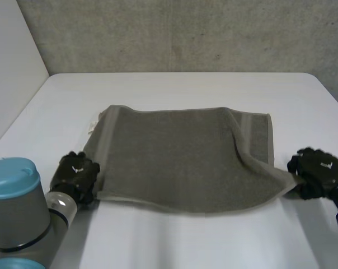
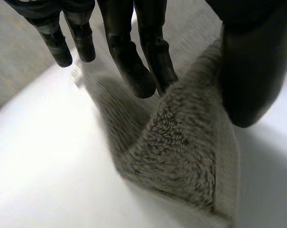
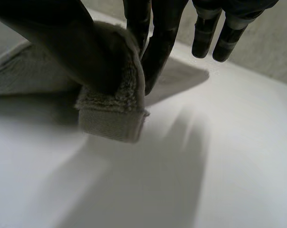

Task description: Fold the towel.

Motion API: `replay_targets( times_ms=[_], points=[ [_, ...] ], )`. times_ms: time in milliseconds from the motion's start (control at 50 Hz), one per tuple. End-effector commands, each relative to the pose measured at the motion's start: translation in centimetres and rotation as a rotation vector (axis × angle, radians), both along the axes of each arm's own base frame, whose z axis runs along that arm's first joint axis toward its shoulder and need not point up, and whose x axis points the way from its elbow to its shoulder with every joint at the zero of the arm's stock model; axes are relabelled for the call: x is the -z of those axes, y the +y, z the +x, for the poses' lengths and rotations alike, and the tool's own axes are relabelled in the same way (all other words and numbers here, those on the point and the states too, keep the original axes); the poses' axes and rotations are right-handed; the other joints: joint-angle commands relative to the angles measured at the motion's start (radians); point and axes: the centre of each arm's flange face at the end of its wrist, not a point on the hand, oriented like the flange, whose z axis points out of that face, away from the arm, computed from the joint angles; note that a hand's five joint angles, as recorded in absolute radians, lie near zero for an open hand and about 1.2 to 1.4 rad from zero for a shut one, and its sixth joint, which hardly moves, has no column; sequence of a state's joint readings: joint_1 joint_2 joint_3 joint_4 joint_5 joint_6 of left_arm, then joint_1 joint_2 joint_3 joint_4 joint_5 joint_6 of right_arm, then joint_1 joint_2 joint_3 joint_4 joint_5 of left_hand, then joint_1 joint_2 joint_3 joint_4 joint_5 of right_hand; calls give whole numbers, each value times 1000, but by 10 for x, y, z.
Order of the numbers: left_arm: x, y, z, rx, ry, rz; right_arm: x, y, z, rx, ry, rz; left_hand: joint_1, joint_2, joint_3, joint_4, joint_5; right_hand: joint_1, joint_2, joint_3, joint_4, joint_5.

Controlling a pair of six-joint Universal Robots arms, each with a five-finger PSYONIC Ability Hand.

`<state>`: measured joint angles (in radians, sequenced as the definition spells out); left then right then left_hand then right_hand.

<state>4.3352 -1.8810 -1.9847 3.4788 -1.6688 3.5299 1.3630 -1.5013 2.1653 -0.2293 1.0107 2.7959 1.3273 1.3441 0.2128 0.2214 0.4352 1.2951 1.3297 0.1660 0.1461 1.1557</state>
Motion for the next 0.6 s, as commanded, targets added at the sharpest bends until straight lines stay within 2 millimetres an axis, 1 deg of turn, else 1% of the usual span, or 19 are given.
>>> replay_targets(
  times_ms=[20, 40, 80, 200, 240, 260, 300, 320, 340, 380, 420, 440, 480, 500, 520, 540, 560, 580, 600],
  points=[
    [-37, -2, 4, -11, 51, -111, -28, -9, 2, -78, -20, -44, 69, 52, -38, -47, 787, 101, 67, 9, 28, 66],
    [-37, -2, 4, -11, 51, -111, -28, -9, 2, -78, -20, -44, 69, 52, -38, -47, 787, 101, 67, 9, 28, 66],
    [-50, 1, 8, -18, 57, -135, -31, -11, -3, -89, -6, -45, 69, 52, -38, -47, 787, 101, 67, 9, 28, 66],
    [-52, 13, 9, 15, 47, -86, -30, -7, -4, -130, 70, -26, 69, 52, -38, -47, 787, 101, 67, 9, 28, 66],
    [-47, 23, 9, 53, 30, 4, -29, 0, -3, -179, 134, 18, 69, 52, -38, -47, 787, 101, 67, 9, 28, 66],
    [-47, 24, 9, 53, 30, 5, -29, 0, -3, -179, 135, 18, 69, 52, -38, -47, 787, 101, 67, 9, 28, 66],
    [-42, 37, 11, 80, -3, 116, -30, 5, -5, -226, 202, 64, 69, 52, -38, -47, 787, 101, 67, 9, 28, 66],
    [-42, 37, 11, 80, -3, 117, -30, 5, -5, -226, 202, 64, 69, 52, -38, -47, 787, 101, 67, 9, 28, 66],
    [-41, 43, 14, 82, -22, 172, -32, 5, -8, -243, 245, 85, 69, 52, -38, -47, 787, 101, 67, 9, 28, 66],
    [-40, 45, 16, 81, -41, 209, -34, 5, -12, -263, 280, 107, 69, 52, -38, -47, 787, 101, 67, 9, 28, 66],
    [-44, 41, 23, 64, -78, 233, -39, 2, -22, -306, 334, 157, 69, 52, -38, -47, 787, 101, 67, 9, 28, 66],
    [-44, 40, 23, 64, -78, 233, -39, 2, -22, -306, 335, 157, 69, 52, -38, -47, 787, 101, 67, 9, 28, 66],
    [-47, 34, 25, 56, -91, 214, -44, -5, -24, -356, 340, 179, 69, 52, -38, -47, 787, 101, 67, 9, 28, 66],
    [-53, 25, 28, 49, -104, 186, -44, -5, -24, -356, 340, 179, 69, 52, -38, -47, 787, 101, 67, 9, 28, 66],
    [-59, 16, 29, 45, -110, 151, -47, -12, -25, -360, 342, 172, 69, 52, -38, -47, 787, 101, 67, 9, 28, 66],
    [-59, 16, 29, 44, -110, 150, -47, -12, -25, -360, 342, 172, 69, 52, -38, -47, 787, 101, 67, 9, 28, 66],
    [-65, 5, 28, 41, -113, 114, -50, -20, -23, -367, 349, 146, 69, 52, -38, -47, 787, 101, 67, 9, 28, 66],
    [-76, -7, 26, 36, -100, 57, -53, -29, -17, -388, 364, 102, 69, 52, -38, -47, 787, 101, 67, 9, 28, 66],
    [-76, -8, 26, 36, -100, 56, -53, -29, -17, -389, 364, 101, 69, 52, -38, -47, 787, 101, 67, 9, 28, 66]
  ],
)
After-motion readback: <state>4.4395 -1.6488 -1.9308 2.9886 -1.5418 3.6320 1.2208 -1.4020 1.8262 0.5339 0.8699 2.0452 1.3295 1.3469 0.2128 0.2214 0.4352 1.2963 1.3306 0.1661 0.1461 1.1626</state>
